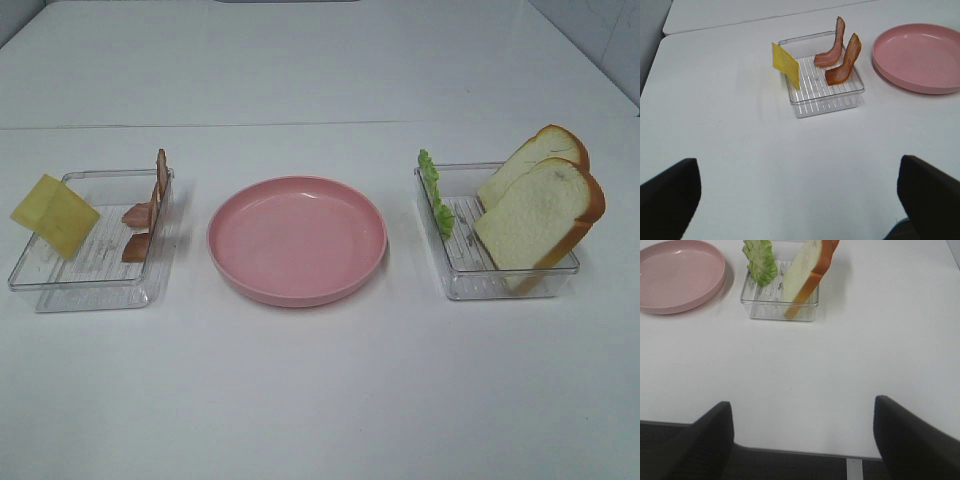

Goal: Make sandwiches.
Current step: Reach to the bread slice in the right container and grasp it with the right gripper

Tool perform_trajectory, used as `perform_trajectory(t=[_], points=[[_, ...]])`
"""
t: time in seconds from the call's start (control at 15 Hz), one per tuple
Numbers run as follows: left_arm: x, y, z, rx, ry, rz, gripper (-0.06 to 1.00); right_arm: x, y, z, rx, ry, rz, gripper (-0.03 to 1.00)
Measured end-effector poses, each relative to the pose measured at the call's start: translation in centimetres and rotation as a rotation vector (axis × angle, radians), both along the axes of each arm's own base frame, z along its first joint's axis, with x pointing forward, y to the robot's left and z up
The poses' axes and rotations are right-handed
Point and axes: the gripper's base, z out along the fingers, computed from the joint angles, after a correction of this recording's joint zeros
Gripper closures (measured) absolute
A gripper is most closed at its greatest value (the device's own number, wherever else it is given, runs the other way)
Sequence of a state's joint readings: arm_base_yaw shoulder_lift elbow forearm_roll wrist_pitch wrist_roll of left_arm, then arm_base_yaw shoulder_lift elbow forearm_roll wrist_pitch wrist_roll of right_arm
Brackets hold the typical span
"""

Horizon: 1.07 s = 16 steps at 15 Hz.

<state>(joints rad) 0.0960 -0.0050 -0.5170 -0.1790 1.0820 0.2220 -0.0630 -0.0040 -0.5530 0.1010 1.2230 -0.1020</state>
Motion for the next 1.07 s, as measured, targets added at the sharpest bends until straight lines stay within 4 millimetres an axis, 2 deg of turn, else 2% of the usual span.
perform_trajectory(t=[0.33,0.47,0.67,0.87,1.07], points=[[0.0,0.0,0.0,0.000,0.000,0.000,-0.05,0.2,0.0,0.0,0.000,0.008,0.000,0.21],[0.0,0.0,0.0,0.000,0.000,0.000,-0.05,1.6,-0.1,0.3,0.002,0.089,0.003,0.21],[0.0,0.0,0.0,0.000,0.000,0.000,-0.05,5.0,-0.3,2.2,0.003,0.195,0.016,0.21],[0.0,0.0,0.0,0.000,0.000,0.000,-0.05,8.6,-0.1,5.1,0.021,0.173,0.060,0.21],[0.0,0.0,0.0,0.000,0.000,0.000,-0.05,13.6,0.0,6.8,0.037,0.245,0.121,0.21]])
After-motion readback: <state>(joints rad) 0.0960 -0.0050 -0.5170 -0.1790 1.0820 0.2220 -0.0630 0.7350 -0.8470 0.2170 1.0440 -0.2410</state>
